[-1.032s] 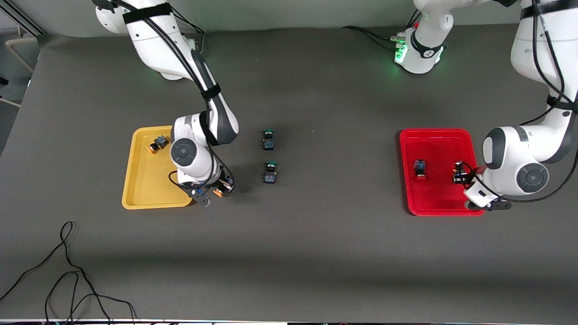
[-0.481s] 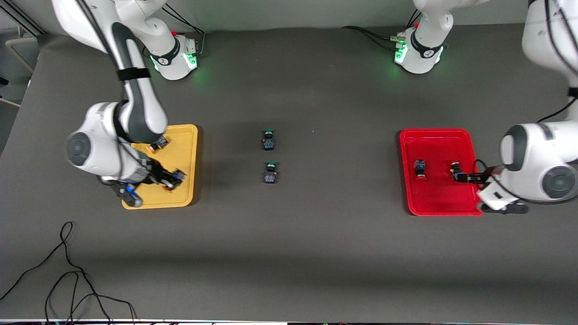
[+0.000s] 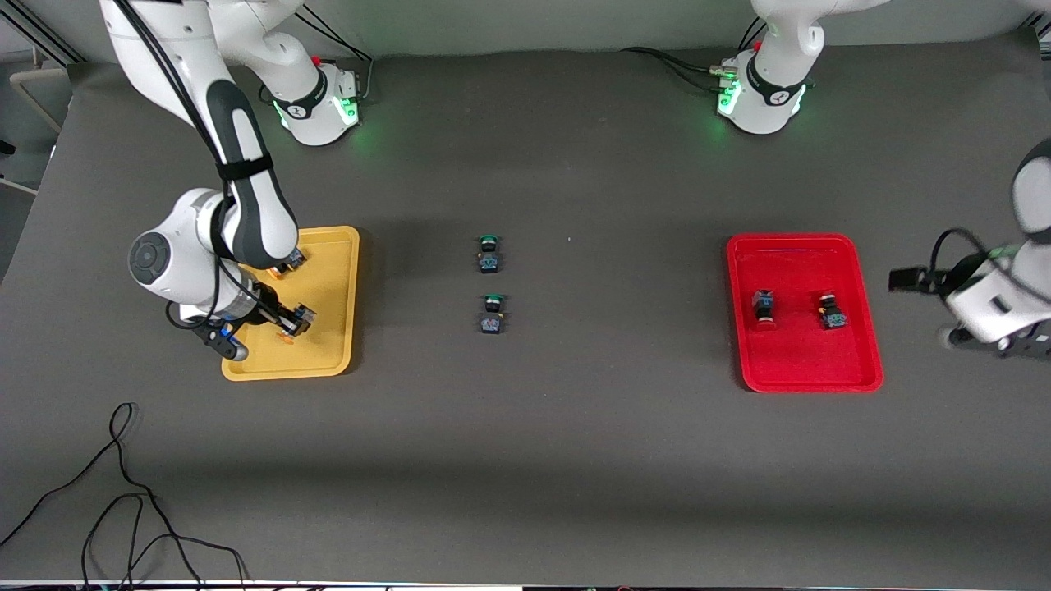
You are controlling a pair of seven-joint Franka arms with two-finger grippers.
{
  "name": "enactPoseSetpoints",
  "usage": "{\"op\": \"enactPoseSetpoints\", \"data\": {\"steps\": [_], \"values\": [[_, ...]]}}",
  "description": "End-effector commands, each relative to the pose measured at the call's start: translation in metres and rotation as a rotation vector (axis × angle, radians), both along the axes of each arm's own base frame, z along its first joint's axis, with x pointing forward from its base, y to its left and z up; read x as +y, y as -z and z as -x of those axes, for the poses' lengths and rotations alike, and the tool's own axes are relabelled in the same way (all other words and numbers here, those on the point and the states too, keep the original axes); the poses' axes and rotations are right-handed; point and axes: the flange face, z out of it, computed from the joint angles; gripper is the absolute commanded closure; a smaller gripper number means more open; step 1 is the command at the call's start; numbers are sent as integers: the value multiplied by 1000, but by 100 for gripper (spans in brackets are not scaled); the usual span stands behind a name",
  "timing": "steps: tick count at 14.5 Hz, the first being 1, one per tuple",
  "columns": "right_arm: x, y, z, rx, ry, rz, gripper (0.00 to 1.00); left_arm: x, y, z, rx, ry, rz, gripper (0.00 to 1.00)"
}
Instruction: Place red and yellow buttons in trays
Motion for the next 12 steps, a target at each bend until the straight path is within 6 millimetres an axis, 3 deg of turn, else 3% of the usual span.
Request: {"op": "enactPoseSetpoints", "data": {"steps": [1,2,3,5,9,11,12], "values": [[-1,18,0,-28,-25,-37,94,-13,-47,24,-38,20,54,0],[-1,18,-1,-29,-26,-37,90,-18,-58,28,-58,21,67,0],[-1,20,-1,-25,-27,-32,72,-22,-67,31,-74,19,72,0],[-1,21,-1,-22,-23,-31,1,-51,-86,38,-102,57,78,0],[7,-3,-8,-34,-22,-85,0,-83,-98,40,-118,5,57,0],[-2,-33,-14,-36,-24,-131,0,-88,-107,43,-135,2,56,0],[-8,-57,-21,-35,-58,-139,0,-87,-109,44,-136,2,56,0]]}}
